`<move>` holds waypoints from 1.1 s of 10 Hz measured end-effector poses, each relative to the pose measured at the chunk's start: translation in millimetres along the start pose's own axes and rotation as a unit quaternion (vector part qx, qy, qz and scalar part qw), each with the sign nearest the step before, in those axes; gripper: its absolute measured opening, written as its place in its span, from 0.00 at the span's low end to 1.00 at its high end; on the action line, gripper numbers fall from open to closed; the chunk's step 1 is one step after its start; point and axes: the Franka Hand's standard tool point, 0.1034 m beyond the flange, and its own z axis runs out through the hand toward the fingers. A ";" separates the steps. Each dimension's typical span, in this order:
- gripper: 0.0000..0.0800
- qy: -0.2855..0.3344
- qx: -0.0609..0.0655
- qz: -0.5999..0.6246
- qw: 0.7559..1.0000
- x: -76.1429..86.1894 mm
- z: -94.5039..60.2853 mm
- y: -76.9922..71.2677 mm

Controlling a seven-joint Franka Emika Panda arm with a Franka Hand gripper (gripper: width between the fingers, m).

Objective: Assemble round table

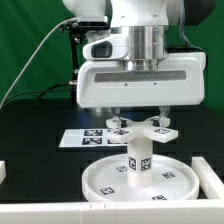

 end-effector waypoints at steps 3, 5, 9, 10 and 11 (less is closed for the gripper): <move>0.55 -0.002 -0.004 0.159 0.987 0.1 0.3 -4.5; 0.55 -0.001 -0.004 0.241 0.970 -0.2 0.3 -3.9; 0.55 -0.003 -0.005 0.427 0.904 -0.3 0.3 -4.0; 0.55 -0.005 -0.007 0.466 0.885 -0.1 0.3 -4.1; 0.55 -0.010 -0.006 0.508 0.861 0.3 0.4 -4.5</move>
Offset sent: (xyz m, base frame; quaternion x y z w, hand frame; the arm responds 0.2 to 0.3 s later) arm 0.0009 0.0042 -0.0137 -0.0175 0.0158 0.2684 0.9630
